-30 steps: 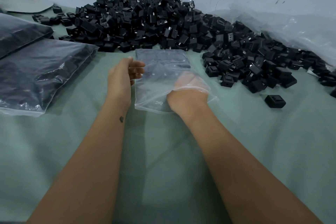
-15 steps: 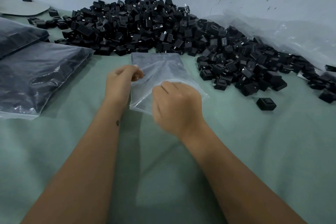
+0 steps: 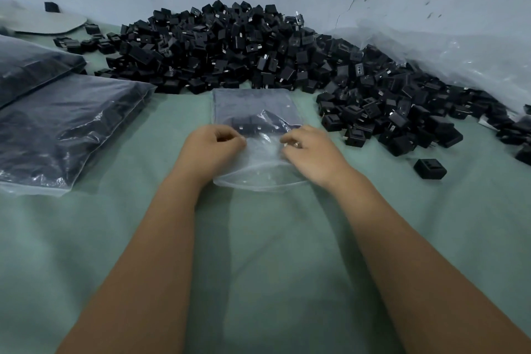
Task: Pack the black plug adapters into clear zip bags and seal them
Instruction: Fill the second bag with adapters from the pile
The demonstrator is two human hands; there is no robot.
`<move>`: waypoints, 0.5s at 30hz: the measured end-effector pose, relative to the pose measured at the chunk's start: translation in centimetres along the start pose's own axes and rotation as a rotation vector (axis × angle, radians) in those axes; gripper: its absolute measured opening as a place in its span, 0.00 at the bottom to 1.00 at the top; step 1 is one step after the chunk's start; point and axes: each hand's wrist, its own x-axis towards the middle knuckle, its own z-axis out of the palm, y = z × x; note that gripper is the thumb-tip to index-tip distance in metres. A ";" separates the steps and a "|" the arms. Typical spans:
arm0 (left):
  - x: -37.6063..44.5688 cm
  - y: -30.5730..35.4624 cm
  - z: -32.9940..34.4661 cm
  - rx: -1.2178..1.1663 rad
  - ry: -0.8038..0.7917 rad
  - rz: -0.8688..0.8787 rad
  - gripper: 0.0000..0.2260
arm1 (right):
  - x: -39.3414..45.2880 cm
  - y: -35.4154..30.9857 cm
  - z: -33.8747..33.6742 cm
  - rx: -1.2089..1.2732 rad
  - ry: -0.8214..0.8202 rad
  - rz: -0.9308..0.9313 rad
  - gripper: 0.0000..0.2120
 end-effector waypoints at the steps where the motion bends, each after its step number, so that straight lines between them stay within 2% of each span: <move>1: 0.0 -0.1 -0.1 0.037 -0.029 -0.004 0.05 | 0.2 0.3 0.3 -0.035 0.000 -0.008 0.17; 2: 0.0 -0.1 -0.2 0.064 -0.053 -0.009 0.03 | 0.4 0.4 0.6 -0.076 0.001 -0.008 0.19; 6: 0.1 -0.2 -0.6 0.314 -0.117 0.039 0.20 | 1.1 0.6 1.6 -0.302 -0.083 -0.015 0.27; 9: 0.5 -0.5 -0.4 0.480 -0.086 0.095 0.19 | 1.3 0.6 2.1 -0.380 -0.135 -0.017 0.27; 13: 0.4 -0.5 -0.3 0.455 -0.090 0.074 0.19 | 0.7 0.6 2.1 -0.377 -0.118 -0.021 0.27; 15: 0.1 -0.1 -0.5 0.269 -0.058 0.004 0.16 | 0.1 0.6 1.9 -0.354 -0.097 -0.037 0.27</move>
